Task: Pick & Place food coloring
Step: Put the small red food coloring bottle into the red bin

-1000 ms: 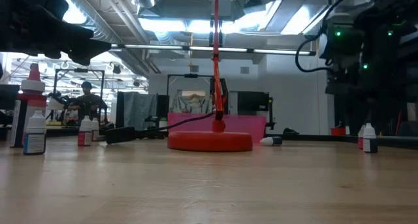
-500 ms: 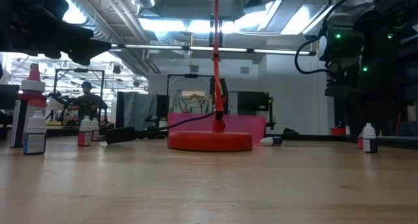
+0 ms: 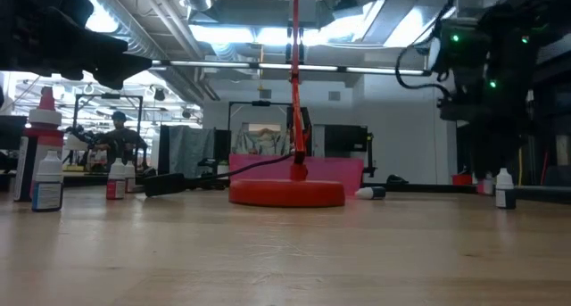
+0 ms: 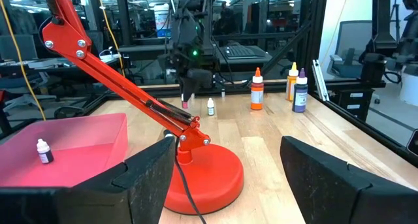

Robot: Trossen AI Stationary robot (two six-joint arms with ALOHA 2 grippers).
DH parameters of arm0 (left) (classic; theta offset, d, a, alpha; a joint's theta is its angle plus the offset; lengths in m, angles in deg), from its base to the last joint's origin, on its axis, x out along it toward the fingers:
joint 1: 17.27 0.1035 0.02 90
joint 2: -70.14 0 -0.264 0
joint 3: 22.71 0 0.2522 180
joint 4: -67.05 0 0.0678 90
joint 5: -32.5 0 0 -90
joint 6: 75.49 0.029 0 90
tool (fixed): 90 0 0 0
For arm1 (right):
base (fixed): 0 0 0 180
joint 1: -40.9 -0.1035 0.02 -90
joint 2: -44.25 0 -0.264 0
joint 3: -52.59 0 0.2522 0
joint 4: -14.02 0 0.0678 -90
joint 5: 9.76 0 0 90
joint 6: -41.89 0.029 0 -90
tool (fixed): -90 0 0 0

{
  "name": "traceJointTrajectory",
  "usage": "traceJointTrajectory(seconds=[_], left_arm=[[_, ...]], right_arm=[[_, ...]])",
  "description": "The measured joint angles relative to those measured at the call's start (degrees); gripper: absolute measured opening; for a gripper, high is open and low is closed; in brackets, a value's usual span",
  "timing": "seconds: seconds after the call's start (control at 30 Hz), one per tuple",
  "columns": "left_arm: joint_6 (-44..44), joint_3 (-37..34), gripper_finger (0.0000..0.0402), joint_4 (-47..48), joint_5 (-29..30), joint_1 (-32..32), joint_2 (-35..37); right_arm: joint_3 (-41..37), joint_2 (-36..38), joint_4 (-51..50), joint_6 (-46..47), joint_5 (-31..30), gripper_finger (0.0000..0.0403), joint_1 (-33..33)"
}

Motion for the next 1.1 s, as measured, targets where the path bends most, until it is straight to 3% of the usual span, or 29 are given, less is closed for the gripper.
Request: traceJointTrajectory(seconds=[0.23, 0.47, 0.83, 1.1], left_arm=[[0.0, 0.0, 0.0273, 0.0, 0.0, 0.0, 0.0], [0.0, 0.0, 0.0272, 0.0, 0.0, 0.0, 0.0], [0.0, 0.0, 0.0272, 0.0, 0.0, 0.0, 0.0], [0.0, 0.0, 0.0274, 0.0, 0.0, 0.0, 0.0]], right_arm=[[9.4, -1.1, -3.0, -13.9, 0.0, 0.007, 5.2], [21.5, -7.0, -5.2, -31.9, 0.7, 0.0063, 13.3], [40.2, -25.9, -5.2, -49.7, 4.0, 0.0064, 25.4], [54.0, -39.7, -5.4, -57.4, 8.2, 0.0065, 29.1]])
